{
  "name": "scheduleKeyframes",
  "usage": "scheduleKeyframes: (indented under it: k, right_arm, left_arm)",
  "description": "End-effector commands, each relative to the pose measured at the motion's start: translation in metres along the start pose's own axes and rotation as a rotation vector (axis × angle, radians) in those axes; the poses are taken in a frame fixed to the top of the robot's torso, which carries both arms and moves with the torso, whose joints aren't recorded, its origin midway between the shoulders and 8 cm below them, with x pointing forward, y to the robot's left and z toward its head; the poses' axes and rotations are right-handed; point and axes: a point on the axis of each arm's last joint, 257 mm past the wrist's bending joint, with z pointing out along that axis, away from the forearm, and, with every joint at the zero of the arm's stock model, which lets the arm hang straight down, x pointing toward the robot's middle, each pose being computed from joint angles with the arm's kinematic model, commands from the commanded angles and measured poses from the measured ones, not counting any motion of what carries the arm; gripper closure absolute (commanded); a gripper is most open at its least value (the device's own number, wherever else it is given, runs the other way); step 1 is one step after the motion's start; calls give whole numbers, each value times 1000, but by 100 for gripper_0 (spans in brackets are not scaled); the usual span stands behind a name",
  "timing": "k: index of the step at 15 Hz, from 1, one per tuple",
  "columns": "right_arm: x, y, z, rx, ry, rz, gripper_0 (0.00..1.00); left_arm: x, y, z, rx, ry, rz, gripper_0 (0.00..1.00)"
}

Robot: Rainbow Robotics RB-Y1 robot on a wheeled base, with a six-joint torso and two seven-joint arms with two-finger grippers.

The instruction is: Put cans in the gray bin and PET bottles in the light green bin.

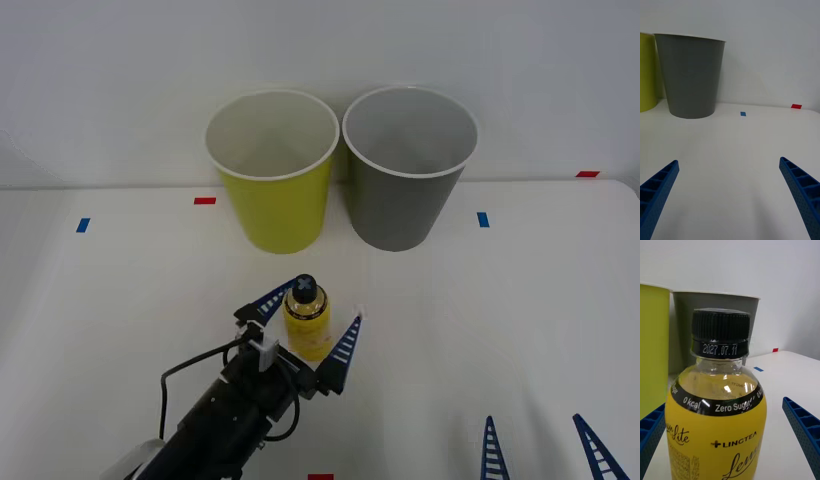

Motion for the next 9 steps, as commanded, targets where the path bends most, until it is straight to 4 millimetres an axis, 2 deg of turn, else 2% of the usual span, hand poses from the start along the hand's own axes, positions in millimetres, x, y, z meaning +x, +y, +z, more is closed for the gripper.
scheduleKeyframes:
  k: [1,2,3,4,9]
  right_arm:
    - [0,0,0,0,0,0,7]
    - [0,0,0,0,0,0,7]
    - [0,0,0,0,0,0,7]
    - [0,0,0,0,0,0,7]
    - [0,0,0,0,0,0,7]
  left_arm:
    - [0,-2,1,3,1,6,39]
    - [0,-3,1,5,1,12,78]
    - [0,-4,1,8,0,17,93]
    - [0,-4,1,10,0,23,99]
    - [3,1,3,4,23,61,100]
